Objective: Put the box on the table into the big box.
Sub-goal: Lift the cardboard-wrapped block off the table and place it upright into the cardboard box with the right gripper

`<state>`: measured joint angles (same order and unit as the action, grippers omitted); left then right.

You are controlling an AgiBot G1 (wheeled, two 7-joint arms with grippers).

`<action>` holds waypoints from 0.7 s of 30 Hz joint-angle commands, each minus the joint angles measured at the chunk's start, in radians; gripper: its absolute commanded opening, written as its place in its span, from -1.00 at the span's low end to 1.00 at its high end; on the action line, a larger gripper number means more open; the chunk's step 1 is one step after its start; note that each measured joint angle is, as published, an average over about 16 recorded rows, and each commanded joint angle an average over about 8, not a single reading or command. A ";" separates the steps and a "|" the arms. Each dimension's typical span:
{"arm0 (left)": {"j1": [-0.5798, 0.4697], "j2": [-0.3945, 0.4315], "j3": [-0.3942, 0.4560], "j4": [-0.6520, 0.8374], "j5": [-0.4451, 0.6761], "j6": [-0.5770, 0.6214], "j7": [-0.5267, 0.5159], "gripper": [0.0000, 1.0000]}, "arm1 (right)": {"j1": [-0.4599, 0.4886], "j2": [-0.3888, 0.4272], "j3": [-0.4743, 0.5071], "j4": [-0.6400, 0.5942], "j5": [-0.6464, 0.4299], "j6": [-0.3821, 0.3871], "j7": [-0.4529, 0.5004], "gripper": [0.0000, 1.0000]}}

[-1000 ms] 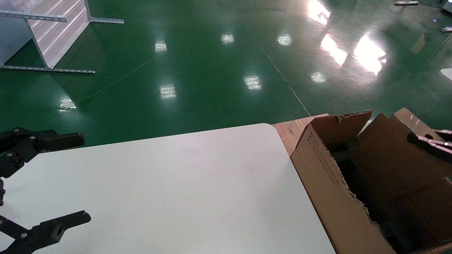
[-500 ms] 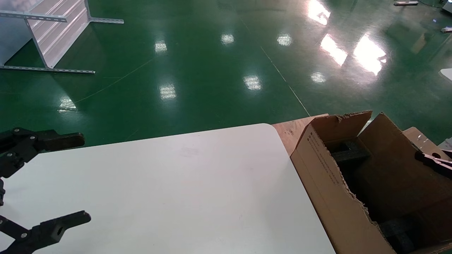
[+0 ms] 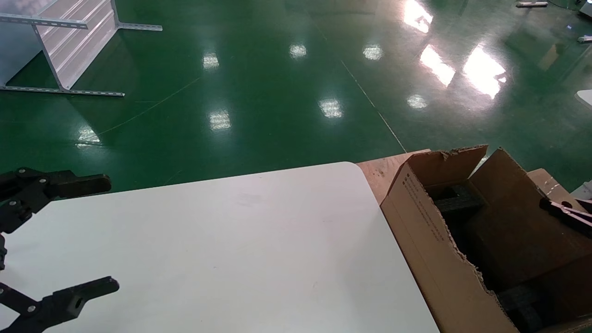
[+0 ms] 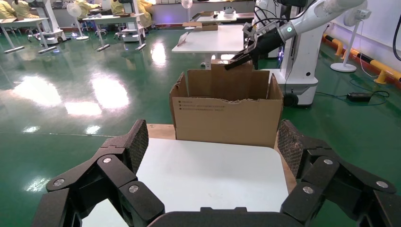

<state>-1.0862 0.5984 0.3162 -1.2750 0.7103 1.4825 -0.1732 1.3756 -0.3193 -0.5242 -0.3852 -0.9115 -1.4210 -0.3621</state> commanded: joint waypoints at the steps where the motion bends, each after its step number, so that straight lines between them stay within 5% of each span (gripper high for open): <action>1: 0.000 0.000 0.000 0.000 0.000 0.000 0.000 1.00 | -0.006 -0.010 0.002 -0.012 -0.001 0.000 -0.005 -1.00; 21: 0.000 0.000 0.001 0.000 -0.001 0.000 0.000 1.00 | -0.008 -0.042 -0.023 -0.053 -0.022 0.058 -0.014 -1.00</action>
<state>-1.0864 0.5981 0.3169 -1.2750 0.7098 1.4822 -0.1728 1.3697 -0.3624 -0.5471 -0.4360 -0.9337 -1.3615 -0.3732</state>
